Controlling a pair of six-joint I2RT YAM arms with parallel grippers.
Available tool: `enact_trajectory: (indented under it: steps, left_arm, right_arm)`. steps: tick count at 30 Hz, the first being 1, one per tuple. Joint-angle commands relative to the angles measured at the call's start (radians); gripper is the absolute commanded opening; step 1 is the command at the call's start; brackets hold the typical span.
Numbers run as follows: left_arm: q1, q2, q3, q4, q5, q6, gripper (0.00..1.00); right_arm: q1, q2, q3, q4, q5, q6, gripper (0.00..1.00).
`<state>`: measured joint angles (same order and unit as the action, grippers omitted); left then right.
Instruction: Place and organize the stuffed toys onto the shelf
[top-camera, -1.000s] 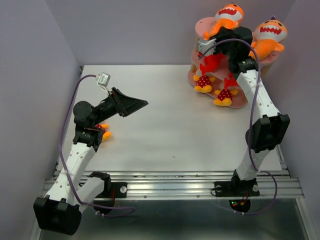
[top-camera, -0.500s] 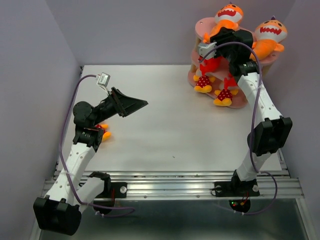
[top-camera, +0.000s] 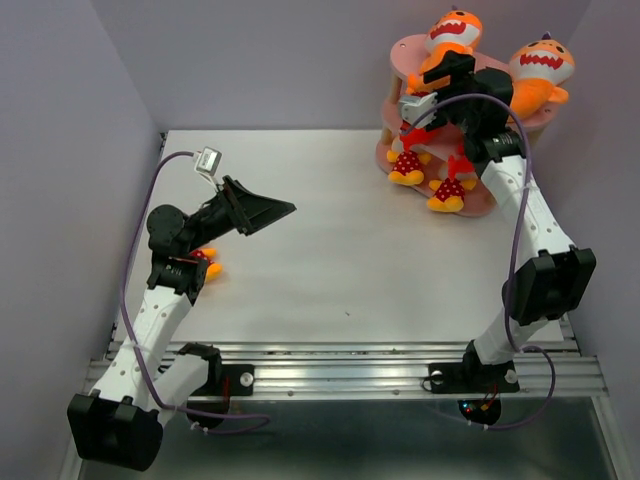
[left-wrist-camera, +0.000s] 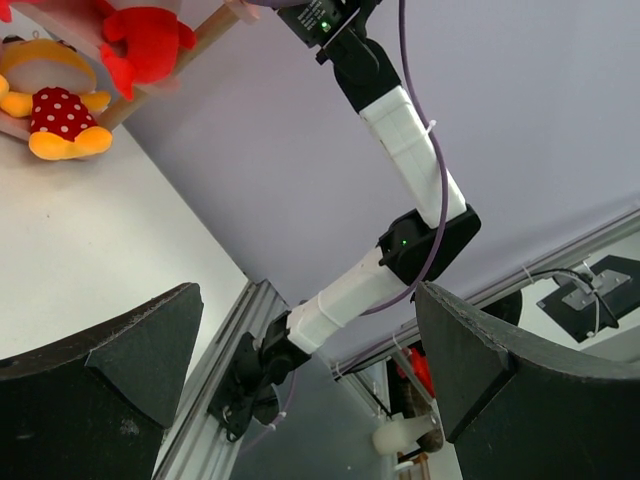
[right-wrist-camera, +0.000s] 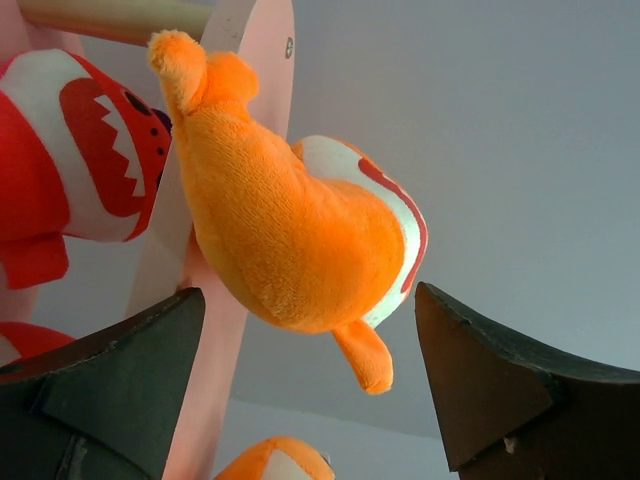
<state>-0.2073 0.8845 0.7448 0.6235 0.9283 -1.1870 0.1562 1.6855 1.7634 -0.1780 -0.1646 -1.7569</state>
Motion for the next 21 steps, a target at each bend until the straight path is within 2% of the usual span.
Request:
enact_trajectory:
  steps: [1, 13, 21]
  left_arm:
    - [0.003, -0.027, -0.005, 0.077, 0.021, -0.005, 0.99]
    - [0.003, -0.028, -0.005, 0.093, 0.023, -0.013, 0.99]
    - [0.005, -0.024, -0.004, 0.087, 0.014, 0.007, 0.99]
  right_arm:
    - [-0.004, -0.07, -0.044, 0.092, -0.024, -0.01, 0.92]
    - [-0.004, -0.125, -0.11, 0.118, -0.039, -0.004, 1.0]
    - [-0.004, -0.219, -0.192, 0.1, -0.085, -0.004, 1.0]
